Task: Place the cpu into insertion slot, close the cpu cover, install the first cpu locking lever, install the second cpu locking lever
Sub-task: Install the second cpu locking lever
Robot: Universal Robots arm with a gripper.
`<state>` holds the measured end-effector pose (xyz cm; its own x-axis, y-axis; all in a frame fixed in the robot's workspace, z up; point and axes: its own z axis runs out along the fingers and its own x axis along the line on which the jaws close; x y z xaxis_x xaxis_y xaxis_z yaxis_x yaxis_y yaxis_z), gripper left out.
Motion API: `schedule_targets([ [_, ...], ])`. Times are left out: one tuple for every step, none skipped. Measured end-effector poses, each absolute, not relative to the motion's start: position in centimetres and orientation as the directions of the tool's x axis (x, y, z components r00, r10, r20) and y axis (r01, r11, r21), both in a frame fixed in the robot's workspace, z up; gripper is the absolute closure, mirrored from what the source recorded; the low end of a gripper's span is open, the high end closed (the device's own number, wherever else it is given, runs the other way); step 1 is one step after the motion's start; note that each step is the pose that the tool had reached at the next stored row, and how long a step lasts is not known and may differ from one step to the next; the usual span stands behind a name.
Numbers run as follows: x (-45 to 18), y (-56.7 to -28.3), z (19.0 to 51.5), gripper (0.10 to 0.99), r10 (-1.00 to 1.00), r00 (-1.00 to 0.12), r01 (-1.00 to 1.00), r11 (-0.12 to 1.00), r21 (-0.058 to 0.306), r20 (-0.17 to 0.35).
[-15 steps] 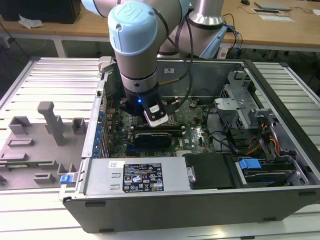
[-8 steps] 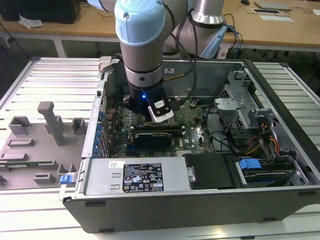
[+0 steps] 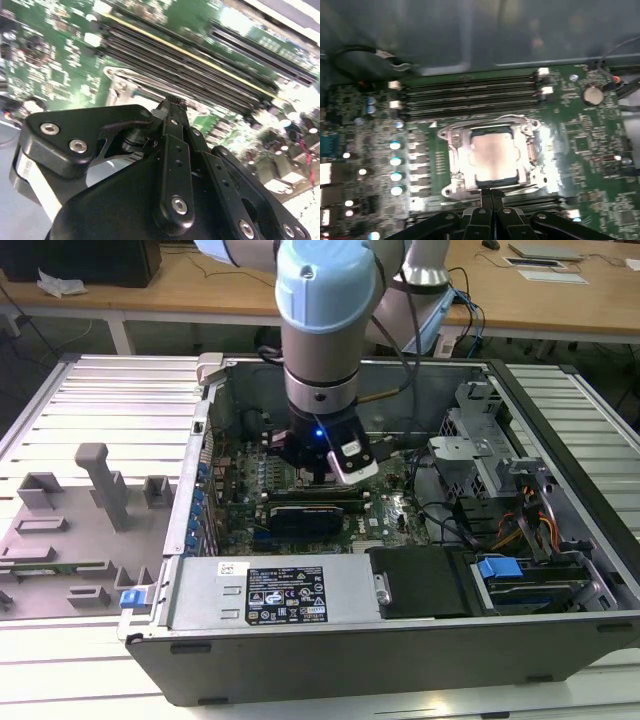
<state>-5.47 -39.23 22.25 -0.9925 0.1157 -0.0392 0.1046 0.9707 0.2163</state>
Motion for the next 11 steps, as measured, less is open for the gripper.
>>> schedule_targets([
  [-5.2,-39.1,22.3,0.980,0.116,-0.993,0.105,0.971,0.215,-0.039],
  [-5.1,-38.9,22.3,0.980,0.115,-0.993,0.105,0.971,0.213,-0.039],
  [-4.9,-38.6,22.2,0.980,0.116,-0.993,0.105,0.972,0.211,-0.039],
  [-4.8,-37.5,22.2,0.980,0.115,-0.993,0.105,0.974,0.203,-0.040],
  [-4.7,-37.0,22.2,0.980,0.115,-0.993,0.105,0.975,0.198,-0.041],
  [-4.7,-36.8,22.3,0.980,0.115,-0.993,0.105,0.975,0.194,-0.041],
  [-4.7,-36.6,22.3,0.980,0.115,-0.993,0.105,0.976,0.189,-0.042],
  [-4.7,-36.5,22.3,0.980,0.114,-0.993,0.105,0.977,0.183,-0.042],
  [-4.7,-36.4,22.4,0.980,0.114,-0.993,0.105,0.978,0.178,-0.043],
  [-4.7,-36.4,22.5,0.980,0.114,-0.993,0.105,0.979,0.173,-0.043],
  [-4.7,-36.2,22.8,0.980,0.113,-0.993,0.105,0.981,0.165,-0.044],
])
